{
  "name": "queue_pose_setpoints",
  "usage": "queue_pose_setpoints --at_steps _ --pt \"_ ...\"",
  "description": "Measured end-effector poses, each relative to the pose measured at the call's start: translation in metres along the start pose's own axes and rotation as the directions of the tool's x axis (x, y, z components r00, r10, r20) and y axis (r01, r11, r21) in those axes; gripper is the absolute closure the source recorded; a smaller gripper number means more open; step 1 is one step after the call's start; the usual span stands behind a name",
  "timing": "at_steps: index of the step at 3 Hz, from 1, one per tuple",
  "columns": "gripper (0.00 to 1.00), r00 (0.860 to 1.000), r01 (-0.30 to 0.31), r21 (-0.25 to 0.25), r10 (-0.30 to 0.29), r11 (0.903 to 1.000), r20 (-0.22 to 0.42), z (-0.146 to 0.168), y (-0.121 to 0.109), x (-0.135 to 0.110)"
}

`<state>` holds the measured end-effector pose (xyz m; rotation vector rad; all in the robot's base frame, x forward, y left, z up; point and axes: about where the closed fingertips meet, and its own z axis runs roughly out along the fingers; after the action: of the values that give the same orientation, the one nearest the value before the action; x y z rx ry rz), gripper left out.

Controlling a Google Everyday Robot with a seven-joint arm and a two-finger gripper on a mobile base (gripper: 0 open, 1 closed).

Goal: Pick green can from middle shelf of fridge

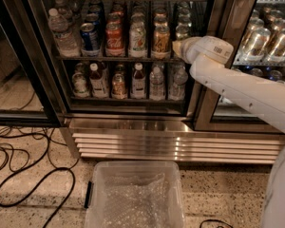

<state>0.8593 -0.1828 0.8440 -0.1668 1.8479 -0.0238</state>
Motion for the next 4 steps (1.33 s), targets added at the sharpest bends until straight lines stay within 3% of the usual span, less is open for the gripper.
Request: queue_pose_setpoints --at_steps 4 --pt "0.71 0.999 0.039 0.022 -0.039 0.9990 -0.003 0.0065 0.0051 0.0004"
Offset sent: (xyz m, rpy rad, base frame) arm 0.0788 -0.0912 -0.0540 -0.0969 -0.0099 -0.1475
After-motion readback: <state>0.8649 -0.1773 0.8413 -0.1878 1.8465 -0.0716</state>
